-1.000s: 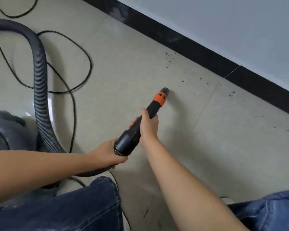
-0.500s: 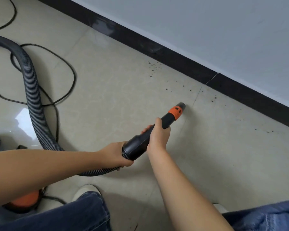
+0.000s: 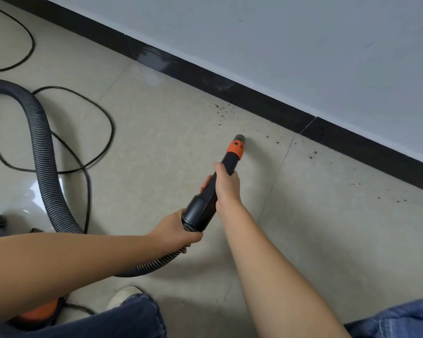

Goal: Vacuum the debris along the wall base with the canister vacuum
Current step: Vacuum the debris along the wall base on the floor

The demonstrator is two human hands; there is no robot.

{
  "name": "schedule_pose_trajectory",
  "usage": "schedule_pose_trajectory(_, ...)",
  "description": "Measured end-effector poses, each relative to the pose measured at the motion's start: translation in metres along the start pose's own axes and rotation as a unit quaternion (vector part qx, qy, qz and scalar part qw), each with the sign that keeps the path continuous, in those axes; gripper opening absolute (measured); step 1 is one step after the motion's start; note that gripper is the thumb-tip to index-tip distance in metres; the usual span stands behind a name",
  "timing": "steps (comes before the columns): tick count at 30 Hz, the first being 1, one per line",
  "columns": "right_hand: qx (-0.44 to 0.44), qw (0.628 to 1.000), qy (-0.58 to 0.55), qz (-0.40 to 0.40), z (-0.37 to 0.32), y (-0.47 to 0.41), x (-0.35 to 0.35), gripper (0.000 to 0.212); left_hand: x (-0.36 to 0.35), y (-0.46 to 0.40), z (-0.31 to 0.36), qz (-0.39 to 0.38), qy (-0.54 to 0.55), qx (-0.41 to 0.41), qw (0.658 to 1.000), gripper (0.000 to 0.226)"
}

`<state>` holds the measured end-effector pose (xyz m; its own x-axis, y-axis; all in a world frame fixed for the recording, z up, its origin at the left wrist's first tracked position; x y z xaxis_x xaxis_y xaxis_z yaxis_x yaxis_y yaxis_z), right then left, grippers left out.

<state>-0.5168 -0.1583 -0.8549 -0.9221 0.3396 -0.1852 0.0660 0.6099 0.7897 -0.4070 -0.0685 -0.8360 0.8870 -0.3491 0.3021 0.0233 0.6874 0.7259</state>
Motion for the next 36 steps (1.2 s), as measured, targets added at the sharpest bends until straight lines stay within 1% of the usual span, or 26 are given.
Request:
schedule_pose_trajectory(3,0.007,1.0,-0.014,0.025,-0.01,-0.008,0.016,0.016,-0.008,-0.008,0.012,-0.018,-0.012,-0.007,1.0,0.033)
schedule_pose_trajectory(5,0.009,1.0,-0.008,0.022,-0.016,-0.011,0.018,0.016,-0.011,-0.012,0.016,-0.012,-0.006,-0.005,1.0,0.033)
schedule_pose_trajectory(12,-0.013,0.996,0.059,-0.059,-0.022,-0.014,-0.018,0.012,-0.004,-0.013,0.011,0.052,0.036,0.011,0.998,0.029)
schedule_pose_trajectory(18,-0.017,0.992,0.089,-0.088,-0.021,-0.018,-0.038,0.013,0.002,-0.014,0.006,0.075,0.066,0.031,0.995,0.036)
schedule_pose_trajectory(23,-0.006,0.995,0.081,-0.064,-0.03,-0.027,-0.036,0.013,0.005,-0.026,0.012,0.075,0.06,0.022,0.995,0.036)
schedule_pose_trajectory(26,0.013,0.997,0.069,-0.026,-0.041,-0.034,-0.022,0.013,0.001,-0.036,0.022,0.056,0.05,0.013,0.997,0.036)
schedule_pose_trajectory(29,0.033,0.997,0.065,0.014,-0.051,-0.039,-0.008,0.018,-0.01,-0.042,0.03,0.032,0.043,0.016,0.998,0.038)
schedule_pose_trajectory(32,0.056,0.991,0.12,0.033,-0.057,-0.041,0.002,0.026,-0.02,-0.049,0.037,0.018,0.051,0.022,0.998,0.039)
schedule_pose_trajectory(36,0.111,0.977,0.181,0.034,-0.068,-0.046,0.005,0.034,-0.02,-0.06,0.053,0.024,0.059,0.016,0.998,0.038)
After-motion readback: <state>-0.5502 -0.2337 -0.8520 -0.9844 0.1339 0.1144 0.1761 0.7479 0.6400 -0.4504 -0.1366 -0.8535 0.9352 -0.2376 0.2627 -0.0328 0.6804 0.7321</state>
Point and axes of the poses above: each hand's wrist, its own y-axis away from the middle knuckle, its own x-axis out of the back of the hand, z = x × y, the point moved 9 cm from there along -y, towards the middle knuckle, and after that the axes turned 2 degrees about z, right-handed, at the moved point
